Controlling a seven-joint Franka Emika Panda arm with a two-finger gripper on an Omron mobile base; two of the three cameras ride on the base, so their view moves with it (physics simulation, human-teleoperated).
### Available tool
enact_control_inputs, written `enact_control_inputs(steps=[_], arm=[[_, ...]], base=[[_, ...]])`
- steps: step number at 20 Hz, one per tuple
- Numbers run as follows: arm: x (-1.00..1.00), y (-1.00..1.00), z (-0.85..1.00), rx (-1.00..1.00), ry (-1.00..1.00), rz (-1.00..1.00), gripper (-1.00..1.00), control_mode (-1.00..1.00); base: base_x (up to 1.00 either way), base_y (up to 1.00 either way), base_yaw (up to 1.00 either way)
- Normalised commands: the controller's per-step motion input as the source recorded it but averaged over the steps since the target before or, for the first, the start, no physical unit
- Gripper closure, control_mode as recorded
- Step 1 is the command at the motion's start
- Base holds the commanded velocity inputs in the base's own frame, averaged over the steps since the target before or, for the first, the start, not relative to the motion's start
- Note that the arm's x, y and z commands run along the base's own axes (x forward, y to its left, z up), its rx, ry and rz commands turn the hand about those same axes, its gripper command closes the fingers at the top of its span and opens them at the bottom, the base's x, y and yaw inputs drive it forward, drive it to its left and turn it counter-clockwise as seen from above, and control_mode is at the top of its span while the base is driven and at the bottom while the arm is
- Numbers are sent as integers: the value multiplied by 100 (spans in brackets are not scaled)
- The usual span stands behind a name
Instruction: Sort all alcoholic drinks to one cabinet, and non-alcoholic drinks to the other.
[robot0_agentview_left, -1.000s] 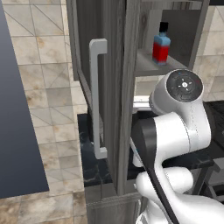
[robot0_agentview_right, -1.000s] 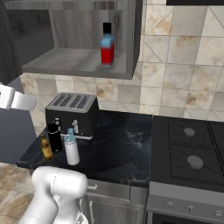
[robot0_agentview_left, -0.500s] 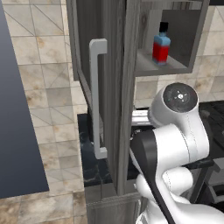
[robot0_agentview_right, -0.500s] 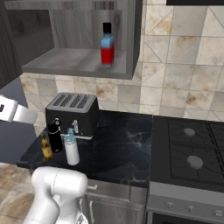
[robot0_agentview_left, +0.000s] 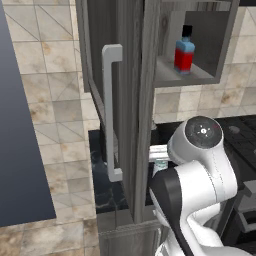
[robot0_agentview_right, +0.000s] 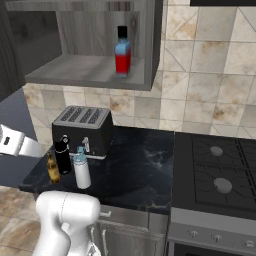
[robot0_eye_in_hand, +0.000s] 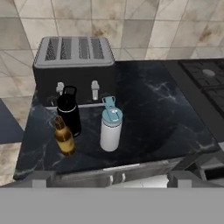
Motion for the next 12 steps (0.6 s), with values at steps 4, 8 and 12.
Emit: enact_control_inputs(steps=[4,8,12], arm=[[-4,19,-20,3,12,6,-100,-100],[0,18,-12,3,18,4,-100,-100],[0,14,-17,4,18,3,-100,-100]], base=[[0,0,0],[0,0,0],[0,0,0]])
